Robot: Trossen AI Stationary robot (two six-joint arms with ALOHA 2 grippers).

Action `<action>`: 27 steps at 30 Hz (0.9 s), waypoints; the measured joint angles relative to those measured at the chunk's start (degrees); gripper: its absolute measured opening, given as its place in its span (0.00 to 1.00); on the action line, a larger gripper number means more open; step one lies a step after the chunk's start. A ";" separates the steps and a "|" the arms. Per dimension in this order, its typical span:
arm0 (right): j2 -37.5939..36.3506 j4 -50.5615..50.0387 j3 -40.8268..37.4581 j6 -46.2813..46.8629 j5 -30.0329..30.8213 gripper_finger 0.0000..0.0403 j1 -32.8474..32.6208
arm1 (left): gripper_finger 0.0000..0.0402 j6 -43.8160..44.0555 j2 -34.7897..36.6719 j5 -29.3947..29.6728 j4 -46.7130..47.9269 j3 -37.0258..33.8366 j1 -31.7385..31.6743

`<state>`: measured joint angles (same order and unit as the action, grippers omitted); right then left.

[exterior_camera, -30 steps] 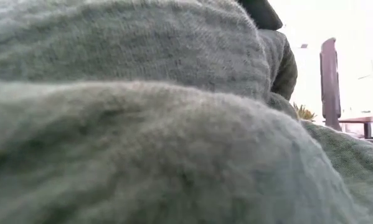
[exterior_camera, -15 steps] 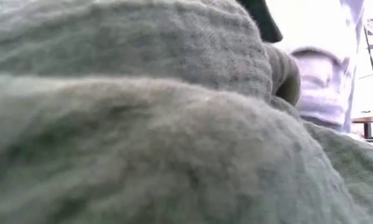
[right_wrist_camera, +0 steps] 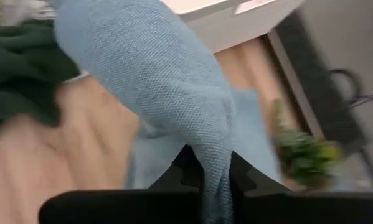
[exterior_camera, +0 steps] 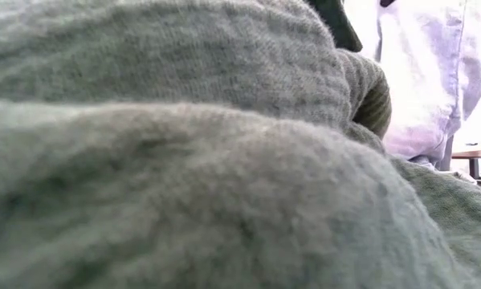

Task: Fold laundry
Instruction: Fold the denim pants

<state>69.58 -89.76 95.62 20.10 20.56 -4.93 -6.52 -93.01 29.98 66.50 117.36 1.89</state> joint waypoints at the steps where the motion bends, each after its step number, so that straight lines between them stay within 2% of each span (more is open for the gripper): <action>1: 0.09 0.13 0.21 0.65 -2.16 0.01 -0.10 | 0.43 0.00 0.00 0.00 0.02 0.00 0.00; 8: -0.37 5.21 8.35 5.52 -17.55 0.01 -6.81 | 0.43 0.02 0.00 0.00 0.02 0.00 0.00; 13: -0.37 7.50 18.81 11.79 -22.40 0.01 -14.20 | 0.43 0.09 0.00 0.00 0.02 0.02 0.00; 16: -0.12 7.68 25.14 14.02 -19.79 0.01 -18.49 | 0.43 0.12 0.00 0.00 0.03 0.02 0.00; 20: -0.04 7.95 31.46 16.87 -10.98 0.01 -22.65 | 0.43 0.17 0.00 0.00 0.05 0.02 0.00; 25: 0.87 0.01 32.66 20.46 -5.74 0.01 -21.96 | 0.43 0.15 0.00 0.00 0.07 0.02 0.00; 27: 1.44 -0.04 30.93 20.23 -3.65 0.01 -20.41 | 0.43 -0.05 0.00 0.00 0.07 0.02 0.00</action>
<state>71.02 -89.80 126.55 40.33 16.91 -25.34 -6.57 -93.01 29.98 66.57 117.38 1.89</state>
